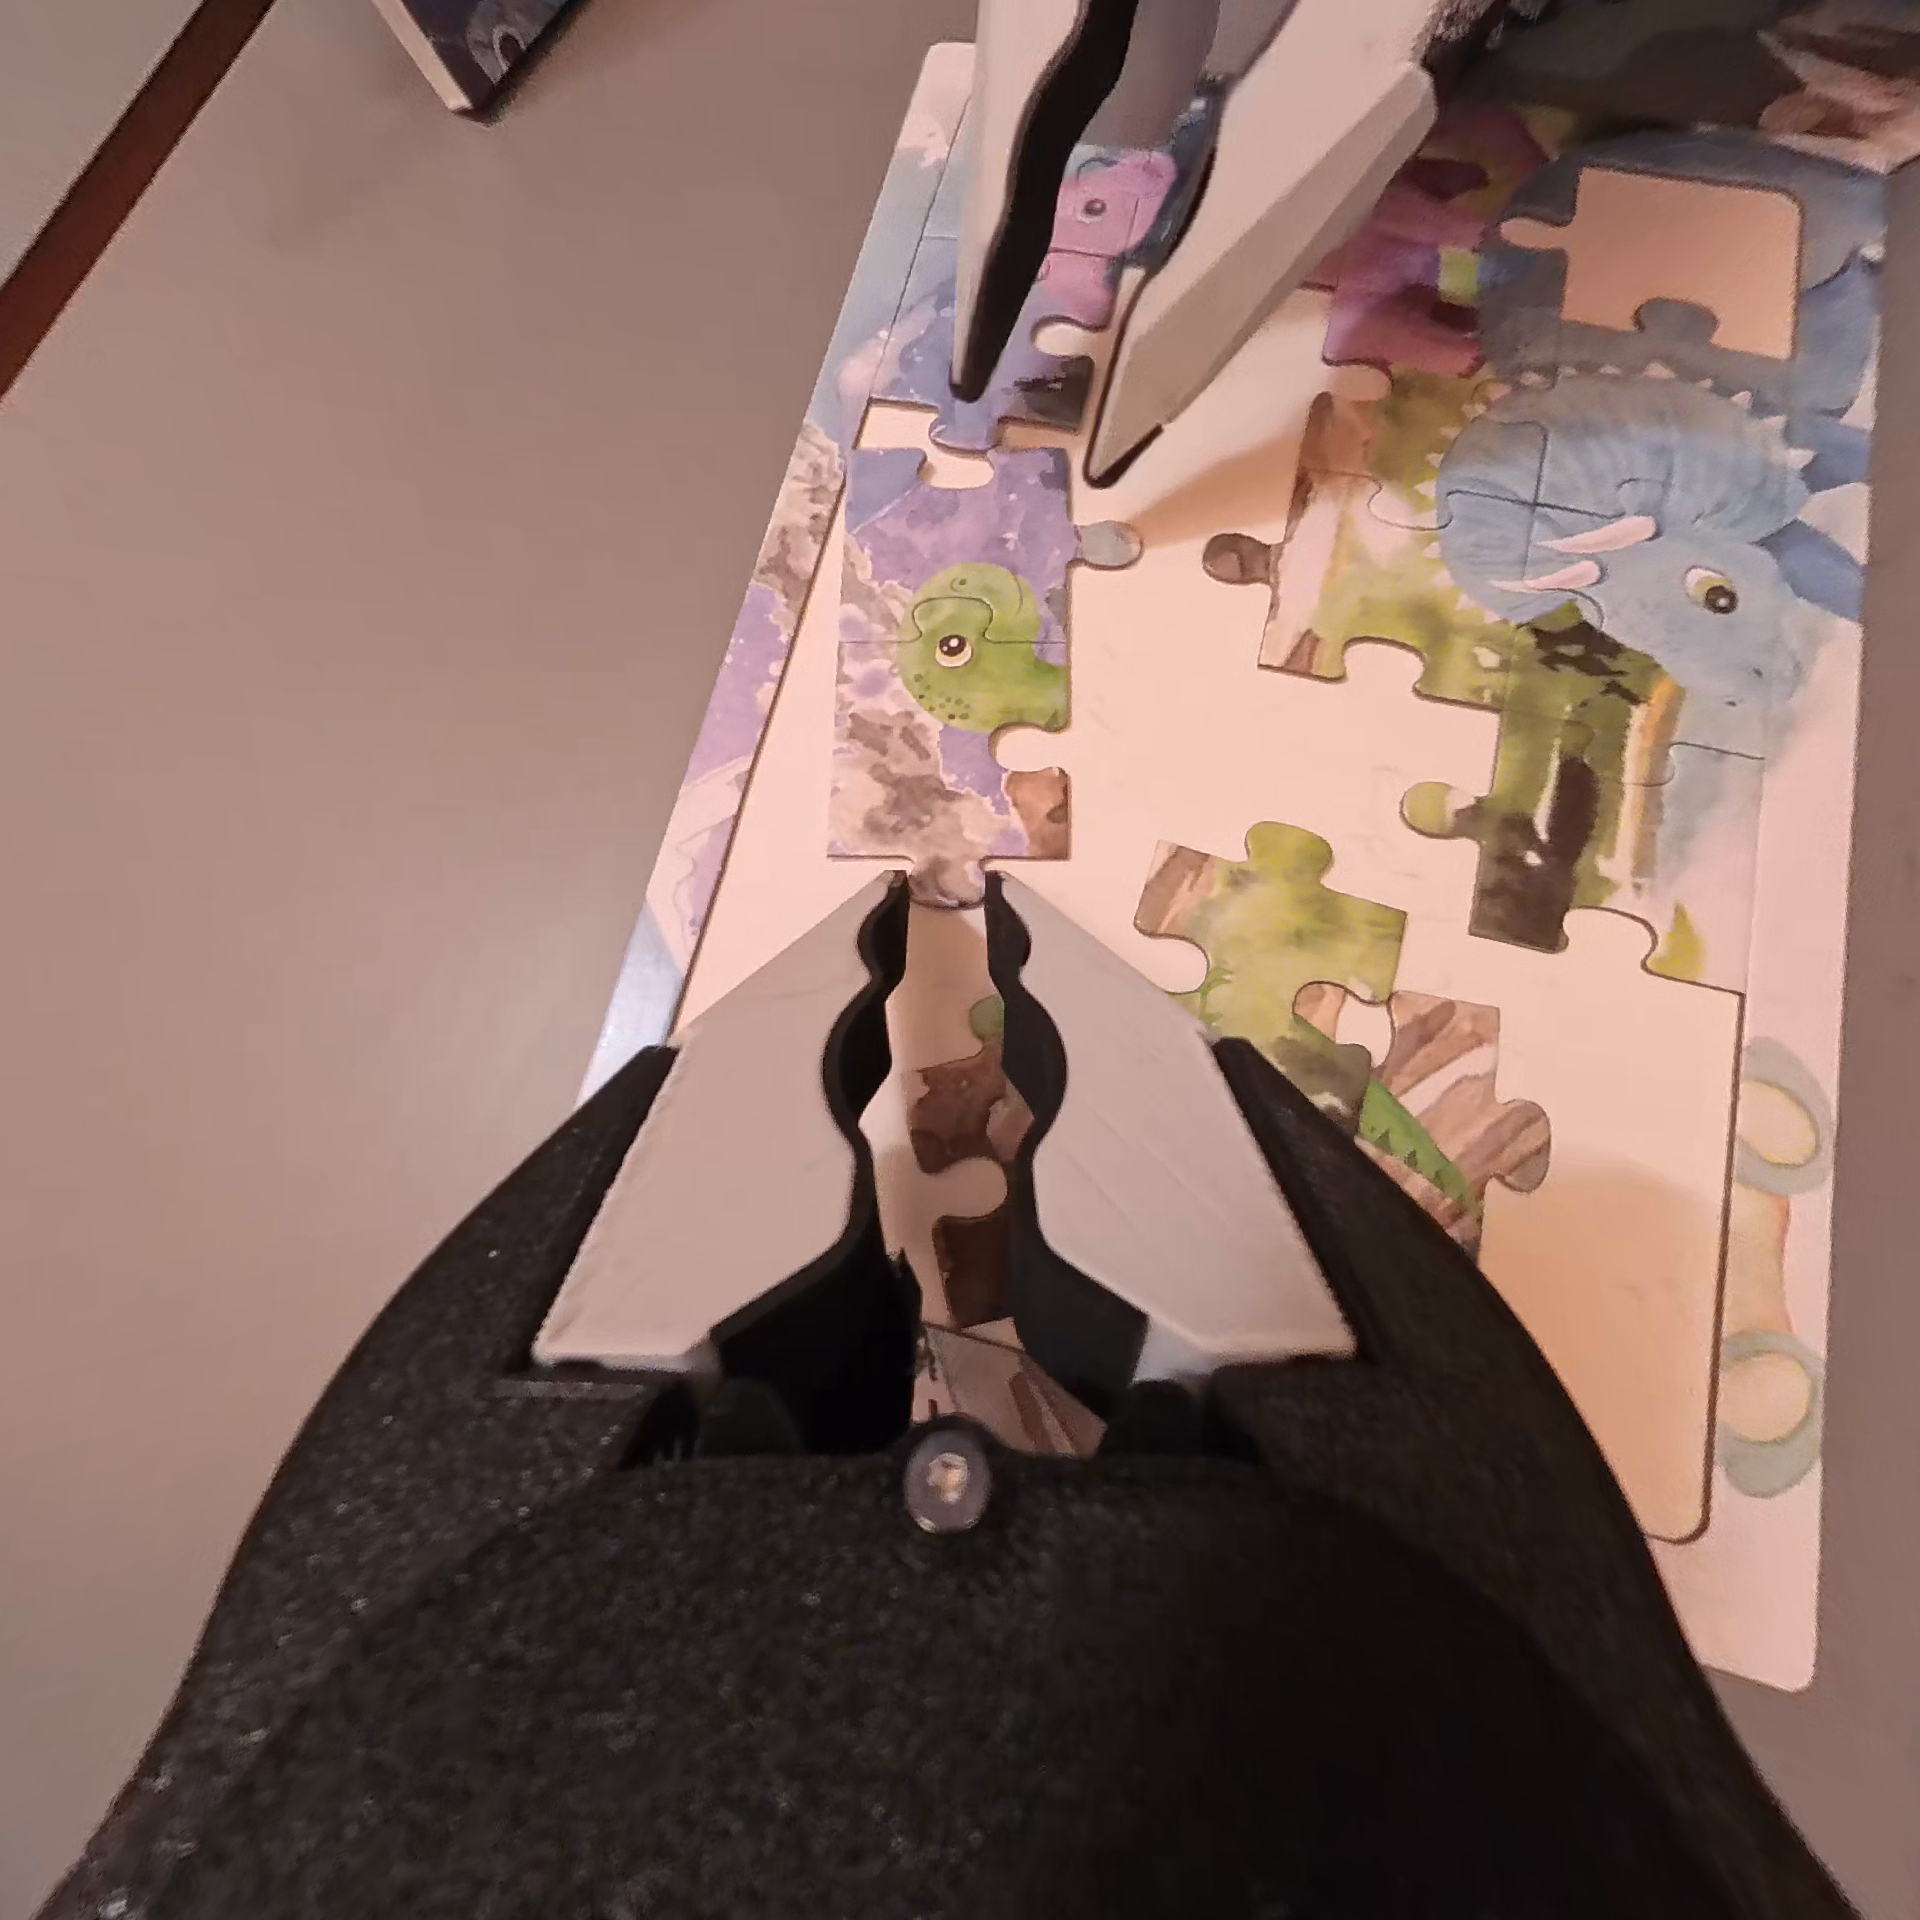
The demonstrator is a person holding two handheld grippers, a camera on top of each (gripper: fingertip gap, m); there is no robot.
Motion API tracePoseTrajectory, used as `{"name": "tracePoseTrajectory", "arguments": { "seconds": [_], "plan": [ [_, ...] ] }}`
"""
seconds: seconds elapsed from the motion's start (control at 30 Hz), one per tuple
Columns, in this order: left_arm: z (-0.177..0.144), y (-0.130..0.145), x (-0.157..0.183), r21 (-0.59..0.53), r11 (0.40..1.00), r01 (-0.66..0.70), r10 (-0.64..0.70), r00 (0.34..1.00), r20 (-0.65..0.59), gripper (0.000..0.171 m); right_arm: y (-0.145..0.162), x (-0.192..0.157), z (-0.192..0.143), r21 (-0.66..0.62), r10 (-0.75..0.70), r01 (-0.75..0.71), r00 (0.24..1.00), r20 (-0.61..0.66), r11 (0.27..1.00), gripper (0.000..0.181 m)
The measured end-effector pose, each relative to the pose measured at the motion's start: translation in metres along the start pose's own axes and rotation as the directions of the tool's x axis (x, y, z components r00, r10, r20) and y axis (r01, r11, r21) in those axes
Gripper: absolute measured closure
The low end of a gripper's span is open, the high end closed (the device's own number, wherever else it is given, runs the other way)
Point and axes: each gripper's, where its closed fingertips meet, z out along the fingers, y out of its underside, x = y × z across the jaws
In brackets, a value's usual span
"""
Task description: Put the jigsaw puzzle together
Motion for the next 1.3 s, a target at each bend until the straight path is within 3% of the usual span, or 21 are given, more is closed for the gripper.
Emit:
{"name": "tracePoseTrajectory", "arguments": {
  "seconds": [0.3,0.4,0.47,0.57,0.8,0.87,0.93,1.03,1.3],
  "plan": [
    [-0.001,-0.010,-0.005,-0.018,0.979,-0.201,0.201,0.967,0.153,0.157,-0.004,0.024,-0.025,0.076,0.076,-0.072,0.996,-0.047,0.994,0.154],
    [0.002,-0.010,-0.005,-0.032,0.971,-0.237,0.239,0.962,0.135,0.157,-0.008,0.023,-0.025,0.091,0.075,-0.071,0.996,-0.043,0.993,0.157],
    [0.004,-0.010,-0.004,-0.041,0.969,-0.245,0.248,0.963,0.101,0.157,-0.010,0.025,-0.022,0.097,0.078,-0.071,0.995,-0.063,0.993,0.181],
    [0.006,-0.012,-0.008,-0.074,0.967,-0.244,0.250,0.964,0.088,0.171,-0.009,0.032,-0.013,0.078,0.096,-0.088,0.989,-0.114,0.993,0.181],
    [0.008,-0.010,-0.012,-0.103,0.968,-0.228,0.233,0.972,0.040,0.170,0.006,0.031,-0.004,-0.017,0.041,-0.044,0.988,-0.149,0.999,0.181],
    [0.001,-0.010,-0.009,-0.076,0.968,-0.238,0.239,0.971,0.008,0.160,0.007,0.022,-0.010,-0.036,0.003,-0.007,0.993,-0.118,0.999,0.181],
    [-0.003,-0.009,-0.005,-0.061,0.969,-0.238,0.235,0.971,-0.048,0.138,0.005,-0.004,-0.012,-0.031,-0.037,0.037,0.999,-0.010,0.999,0.156],
    [-0.001,-0.012,-0.001,-0.035,0.971,-0.236,0.231,0.967,-0.105,0.116,0.005,-0.011,-0.010,-0.041,-0.110,0.108,0.993,-0.033,0.993,0.141],
    [0.010,-0.014,-0.001,-0.002,0.984,-0.178,0.176,0.976,-0.124,0.110,0.017,0.004,-0.004,-0.070,-0.083,0.079,0.995,-0.056,0.994,0.126]
  ]
}}
